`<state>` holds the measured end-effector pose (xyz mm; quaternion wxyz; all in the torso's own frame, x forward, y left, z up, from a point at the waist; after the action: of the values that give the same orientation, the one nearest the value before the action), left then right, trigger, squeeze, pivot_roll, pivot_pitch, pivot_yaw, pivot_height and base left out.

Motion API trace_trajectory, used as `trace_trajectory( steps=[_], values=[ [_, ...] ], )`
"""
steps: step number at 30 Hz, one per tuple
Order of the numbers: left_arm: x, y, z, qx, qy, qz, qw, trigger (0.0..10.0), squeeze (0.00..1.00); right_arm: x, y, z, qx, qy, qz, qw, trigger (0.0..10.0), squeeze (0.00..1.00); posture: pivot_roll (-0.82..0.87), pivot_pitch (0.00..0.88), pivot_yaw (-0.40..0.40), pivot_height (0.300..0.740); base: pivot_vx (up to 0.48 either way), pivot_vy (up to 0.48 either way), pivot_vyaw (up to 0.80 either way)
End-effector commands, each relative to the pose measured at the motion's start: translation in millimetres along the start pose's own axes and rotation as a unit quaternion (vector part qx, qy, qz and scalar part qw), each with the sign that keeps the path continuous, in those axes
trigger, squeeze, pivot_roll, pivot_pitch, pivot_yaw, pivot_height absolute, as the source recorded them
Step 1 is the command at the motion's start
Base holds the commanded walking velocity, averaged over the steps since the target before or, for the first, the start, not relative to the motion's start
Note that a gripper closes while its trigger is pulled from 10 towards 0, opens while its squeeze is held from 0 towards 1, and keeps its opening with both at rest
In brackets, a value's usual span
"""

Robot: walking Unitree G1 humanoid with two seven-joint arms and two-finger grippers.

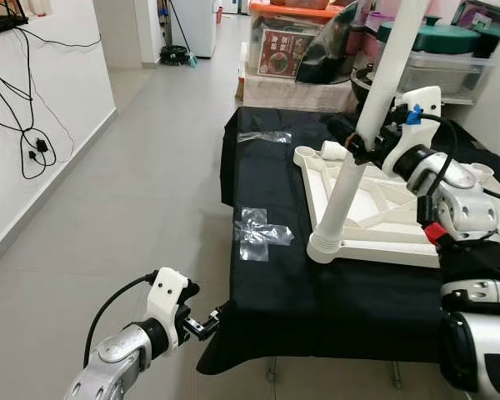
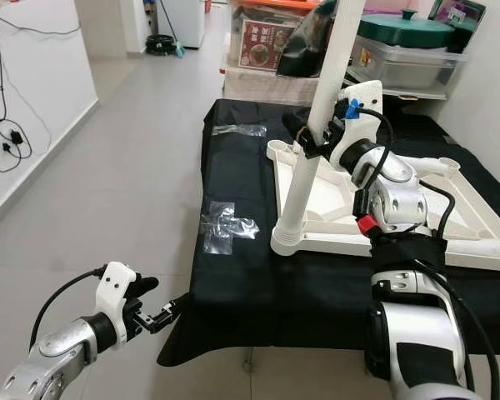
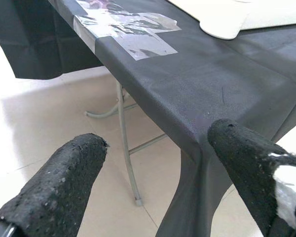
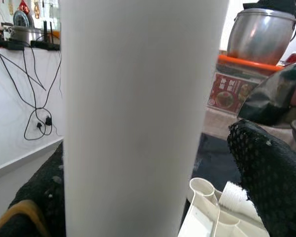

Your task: Building children table

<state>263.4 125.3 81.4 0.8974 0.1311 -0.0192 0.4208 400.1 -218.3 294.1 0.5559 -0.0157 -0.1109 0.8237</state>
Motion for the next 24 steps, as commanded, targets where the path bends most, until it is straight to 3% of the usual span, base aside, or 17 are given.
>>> trace_trajectory(
  steps=[1,2,3,4,19,24],
  values=[
    [-3.0,-1.6,0.4,0.000,-0.004,-0.004,1.000,10.0,0.00,-4.2,0.8,5.3,-0.008,0.006,-0.006,1.000,0.0,0.98,-0.02,0.000,-0.093,0.740,0.000,0.000,0.00],
    [-3.1,-1.8,0.4,0.000,-0.004,-0.004,1.000,10.0,0.00,-5.6,1.2,6.0,-0.011,0.004,-0.009,1.000,0.0,0.90,-0.02,0.000,-0.092,0.740,0.000,0.000,0.00],
    [-3.1,-2.0,0.5,-0.001,-0.004,-0.004,1.000,10.0,0.00,-6.5,1.5,6.8,-0.013,0.003,-0.010,1.000,0.0,0.32,-0.03,0.000,-0.092,0.740,0.000,0.000,0.00],
    [-3.1,-2.1,0.6,-0.001,-0.004,-0.004,1.000,10.0,0.00,-7.1,1.7,7.2,-0.014,0.003,-0.010,1.000,0.0,0.00,-0.03,0.000,-0.092,0.740,0.000,0.000,0.00],
    [-3.0,-2.6,0.5,-0.001,-0.004,-0.002,1.000,10.0,0.00,-11.4,5.8,-1.6,-0.001,0.006,-0.028,1.000,0.0,0.00,-0.03,0.000,-0.094,0.740,0.000,0.000,0.00],
    [-1.5,-2.1,0.0,0.001,-0.005,0.000,1.000,10.0,0.00,-12.8,12.7,-12.2,0.001,-0.003,-0.060,0.998,0.0,0.00,-0.03,0.000,-0.093,0.740,0.000,0.000,0.00]
  ],
)
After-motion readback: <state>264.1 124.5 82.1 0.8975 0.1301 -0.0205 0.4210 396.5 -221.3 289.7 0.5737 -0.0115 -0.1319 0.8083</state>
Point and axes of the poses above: a point about 5 cm out from each wrist's last joint towards the gripper, its own y axis pointing back from the gripper into the wrist, its own z axis along the axis of the wrist's last joint, x = y × z, the point moved 2 cm from there along -y, pointing out of the wrist towards the gripper, and after that the axes turned 14 degrees about -y, right-handed, at the moved point
